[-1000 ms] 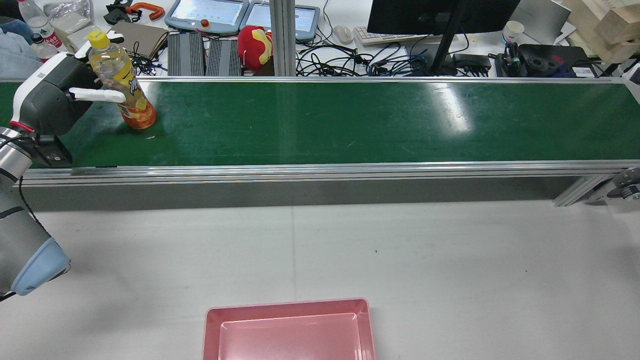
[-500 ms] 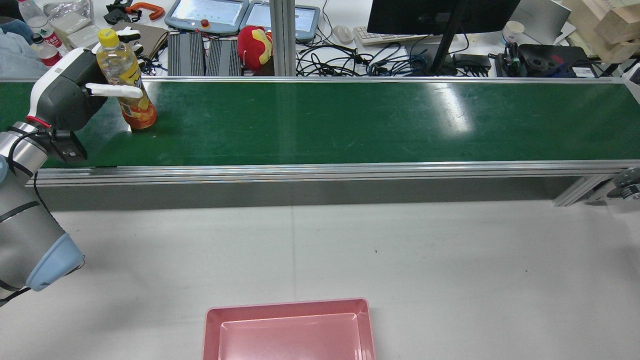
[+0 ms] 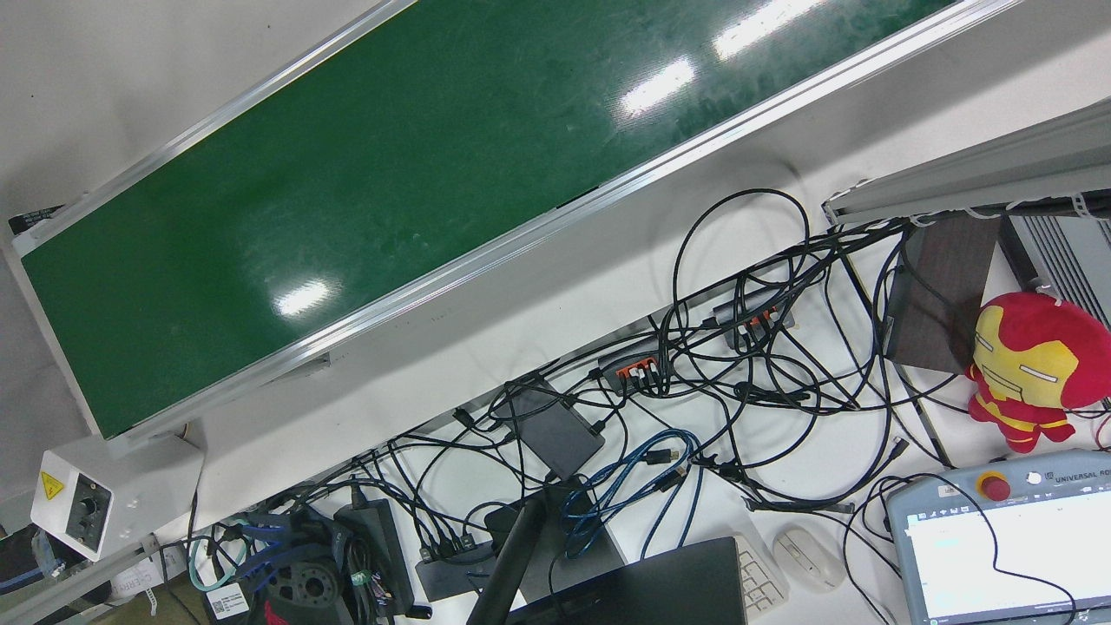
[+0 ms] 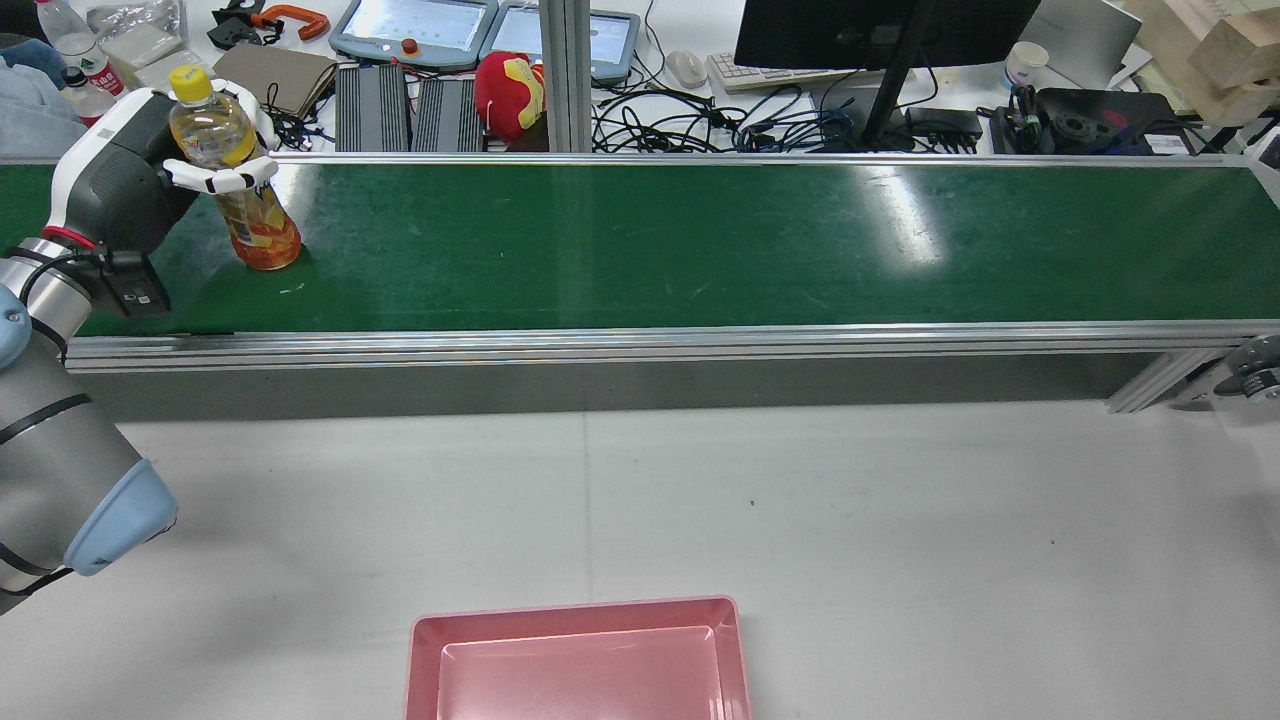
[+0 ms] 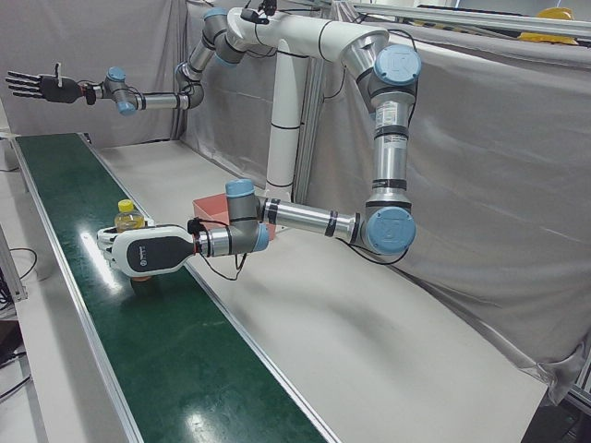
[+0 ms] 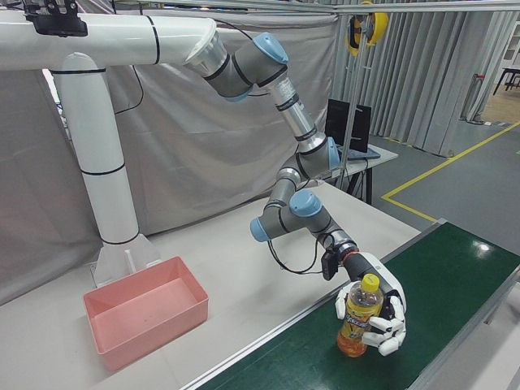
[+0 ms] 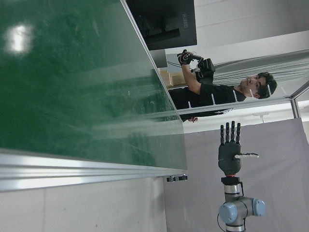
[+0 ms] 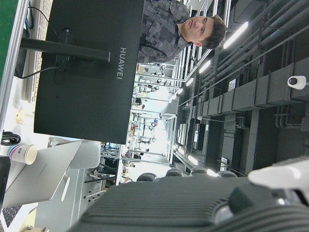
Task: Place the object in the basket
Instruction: 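Close the left hand fingers around the bottle and lift it, then carry the bottle with the left hand toward the pink tray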
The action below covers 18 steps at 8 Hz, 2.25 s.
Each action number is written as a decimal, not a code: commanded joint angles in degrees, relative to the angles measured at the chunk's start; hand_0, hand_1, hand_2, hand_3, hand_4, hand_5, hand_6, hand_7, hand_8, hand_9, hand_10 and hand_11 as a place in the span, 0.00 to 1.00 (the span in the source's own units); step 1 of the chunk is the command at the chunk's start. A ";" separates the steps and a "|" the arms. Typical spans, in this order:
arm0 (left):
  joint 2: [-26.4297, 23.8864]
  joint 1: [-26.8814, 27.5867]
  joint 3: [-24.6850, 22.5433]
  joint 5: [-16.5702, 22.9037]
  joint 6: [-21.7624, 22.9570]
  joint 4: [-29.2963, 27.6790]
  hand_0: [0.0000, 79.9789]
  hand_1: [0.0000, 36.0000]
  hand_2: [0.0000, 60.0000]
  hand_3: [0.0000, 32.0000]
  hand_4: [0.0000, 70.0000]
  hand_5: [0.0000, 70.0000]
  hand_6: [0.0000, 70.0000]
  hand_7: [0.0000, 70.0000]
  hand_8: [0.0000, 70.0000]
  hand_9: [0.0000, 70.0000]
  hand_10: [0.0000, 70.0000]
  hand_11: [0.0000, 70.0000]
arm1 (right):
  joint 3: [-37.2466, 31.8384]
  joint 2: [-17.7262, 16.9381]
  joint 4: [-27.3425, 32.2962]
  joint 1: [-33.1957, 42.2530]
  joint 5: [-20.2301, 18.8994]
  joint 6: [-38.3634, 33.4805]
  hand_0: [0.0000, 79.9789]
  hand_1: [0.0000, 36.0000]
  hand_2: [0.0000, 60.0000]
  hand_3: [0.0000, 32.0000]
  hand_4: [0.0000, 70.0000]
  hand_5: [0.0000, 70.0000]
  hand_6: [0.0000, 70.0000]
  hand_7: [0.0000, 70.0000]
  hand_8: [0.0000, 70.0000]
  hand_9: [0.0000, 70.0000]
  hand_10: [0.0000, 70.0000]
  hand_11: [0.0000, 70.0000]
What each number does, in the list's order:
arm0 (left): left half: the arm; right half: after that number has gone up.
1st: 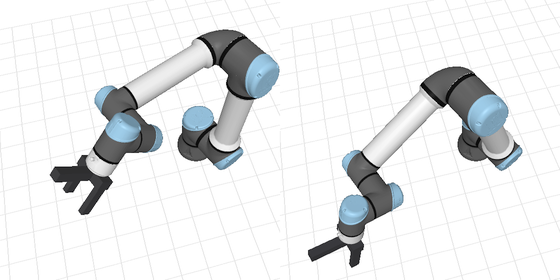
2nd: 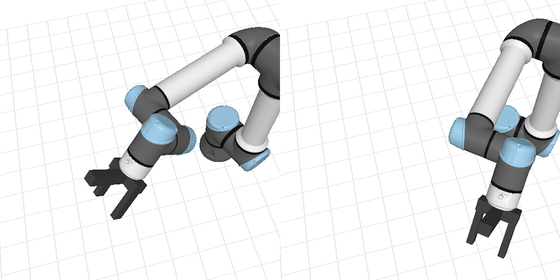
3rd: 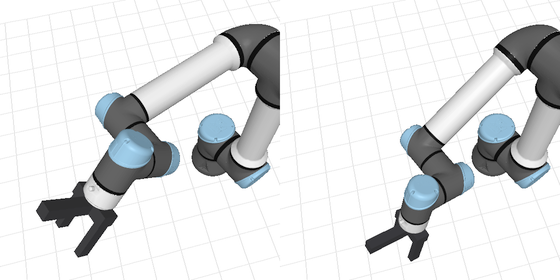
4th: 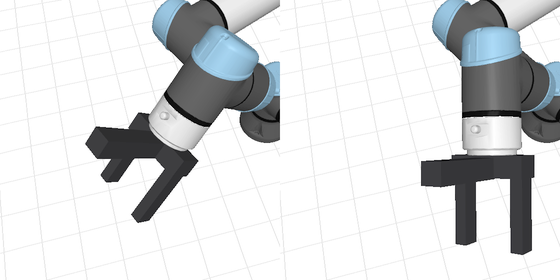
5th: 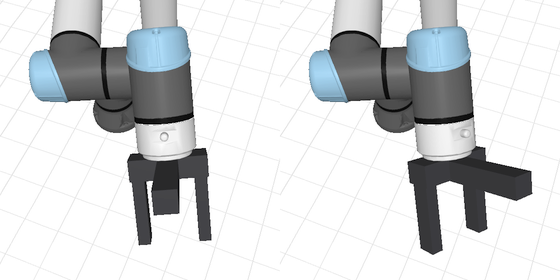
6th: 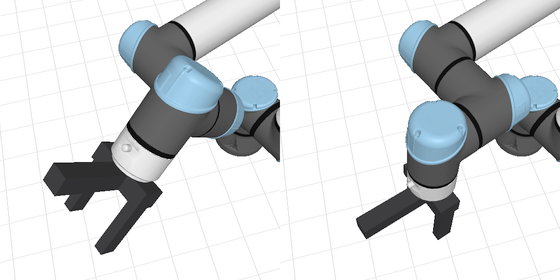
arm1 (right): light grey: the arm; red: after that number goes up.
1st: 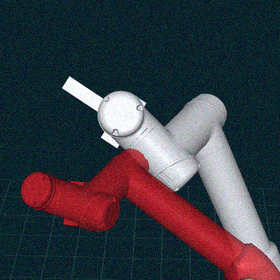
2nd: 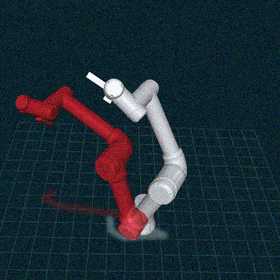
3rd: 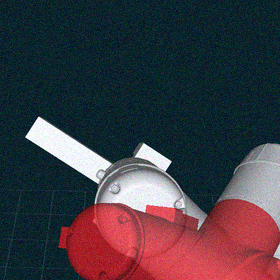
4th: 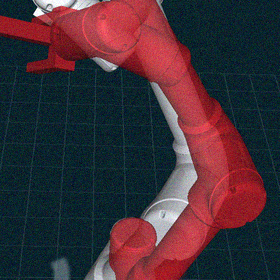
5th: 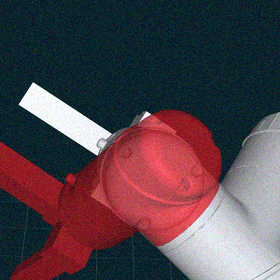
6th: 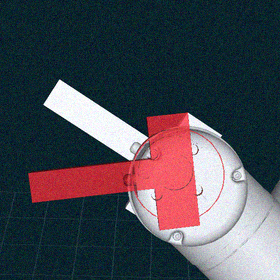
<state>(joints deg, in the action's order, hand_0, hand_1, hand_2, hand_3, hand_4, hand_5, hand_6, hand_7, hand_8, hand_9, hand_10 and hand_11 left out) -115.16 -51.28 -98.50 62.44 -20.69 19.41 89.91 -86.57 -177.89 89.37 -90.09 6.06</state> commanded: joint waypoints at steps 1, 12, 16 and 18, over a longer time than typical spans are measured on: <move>-1.29 0.04 -0.64 -0.04 0.12 0.80 0.71 0.68 1.00 0.00 0.69 1.00 0.92 0.82 1.00 1.00 1.00 1.00 | 0.00 0.00 0.00 0.01 0.00 0.00 0.00 0.00 0.00 0.00 0.00 0.00 0.00 0.00 0.00 0.00 0.00 0.00; -9.38 26.29 -20.33 14.02 -6.11 16.97 0.71 0.62 1.00 0.00 0.62 1.00 0.89 0.82 1.00 1.00 1.00 1.00 | 0.00 0.00 0.00 0.01 0.00 0.00 0.00 0.00 0.00 0.00 0.00 0.00 0.00 0.00 0.00 0.00 0.00 0.00; -9.30 36.58 -20.16 11.57 -12.52 20.39 0.72 0.58 0.86 0.00 0.59 1.00 0.86 0.81 1.00 1.00 0.99 1.00 | -0.08 0.00 0.00 0.01 0.00 0.00 0.00 0.00 0.00 0.00 0.00 0.00 0.00 0.00 0.00 0.00 0.00 0.00; -8.85 36.69 -20.85 11.82 -12.53 23.47 0.68 0.38 0.34 0.00 0.45 1.00 0.64 0.69 0.87 1.00 0.81 1.00 | 0.00 0.00 0.00 0.01 0.00 0.00 0.00 0.00 0.00 0.00 0.00 0.00 0.00 0.00 0.00 0.00 0.00 0.00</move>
<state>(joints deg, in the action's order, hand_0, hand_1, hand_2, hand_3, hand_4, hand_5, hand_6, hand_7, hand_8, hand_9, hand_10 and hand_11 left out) -124.37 -15.86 -118.74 74.51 -32.47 39.99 89.88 -86.57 -177.89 89.38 -90.09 6.06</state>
